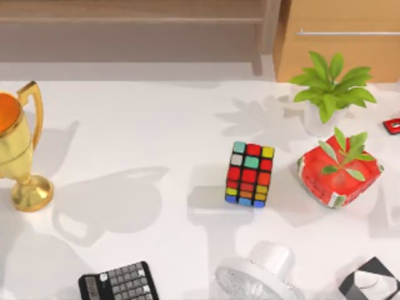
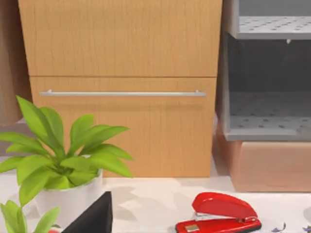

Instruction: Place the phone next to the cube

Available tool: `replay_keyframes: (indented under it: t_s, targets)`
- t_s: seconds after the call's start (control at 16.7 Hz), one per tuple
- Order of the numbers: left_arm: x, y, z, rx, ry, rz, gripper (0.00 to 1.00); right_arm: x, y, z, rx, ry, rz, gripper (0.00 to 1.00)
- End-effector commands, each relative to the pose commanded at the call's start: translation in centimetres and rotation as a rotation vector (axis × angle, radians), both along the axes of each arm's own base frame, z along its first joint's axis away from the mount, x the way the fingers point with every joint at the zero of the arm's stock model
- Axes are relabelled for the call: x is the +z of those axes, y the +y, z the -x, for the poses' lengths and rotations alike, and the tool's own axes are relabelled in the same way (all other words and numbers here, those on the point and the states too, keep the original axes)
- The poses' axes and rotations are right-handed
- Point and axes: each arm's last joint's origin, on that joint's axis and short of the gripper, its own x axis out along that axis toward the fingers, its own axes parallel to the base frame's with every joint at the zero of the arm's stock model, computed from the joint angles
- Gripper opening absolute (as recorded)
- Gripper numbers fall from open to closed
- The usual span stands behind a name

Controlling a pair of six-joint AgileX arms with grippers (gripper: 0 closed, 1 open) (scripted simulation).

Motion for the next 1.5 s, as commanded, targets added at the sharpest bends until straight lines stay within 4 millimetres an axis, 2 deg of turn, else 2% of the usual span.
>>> replay_keyframes:
  t_s: [0.12, 0.24, 0.54, 0.66, 0.78, 0.9, 1.08, 1.32, 1.5]
  targets:
    - [-0.2, 0.0, 0.0, -0.001, 0.004, 0.002, 0.00, 0.0, 0.0, 0.0, 0.000, 0.000, 0.000, 1.00]
    - [1.1, 0.5, -0.3, 0.022, -0.038, -0.027, 0.00, 0.0, 0.0, 0.0, 0.000, 0.000, 0.000, 1.00]
    - [8.0, 2.0, -2.1, 0.158, -0.253, -0.151, 0.00, 0.0, 0.0, 0.0, 0.000, 0.000, 0.000, 1.00]
    - [10.6, 1.6, -3.3, 0.205, -0.341, -0.175, 0.00, 0.0, 0.0, 0.0, 0.000, 0.000, 0.000, 1.00]
    - [12.4, 0.2, -5.2, 0.231, -0.414, -0.168, 0.00, 0.0, 0.0, 0.0, 0.000, 0.000, 0.000, 1.00]
    - [13.6, -2.0, -7.3, 0.241, -0.467, -0.135, 0.00, 0.0, 0.0, 0.0, 0.000, 0.000, 0.000, 1.00]
    - [13.9, -7.0, -10.6, 0.233, -0.496, -0.052, 0.00, 0.0, 0.0, 0.0, 0.000, 0.000, 0.000, 1.00]
    - [12.5, -15.8, -13.5, 0.201, -0.437, 0.065, 0.00, 0.0, 0.0, 0.0, 0.000, 0.000, 0.000, 1.00]
    - [10.4, -22.7, -13.6, 0.175, -0.327, 0.115, 0.00, 0.0, 0.0, 0.0, 0.000, 0.000, 0.000, 1.00]
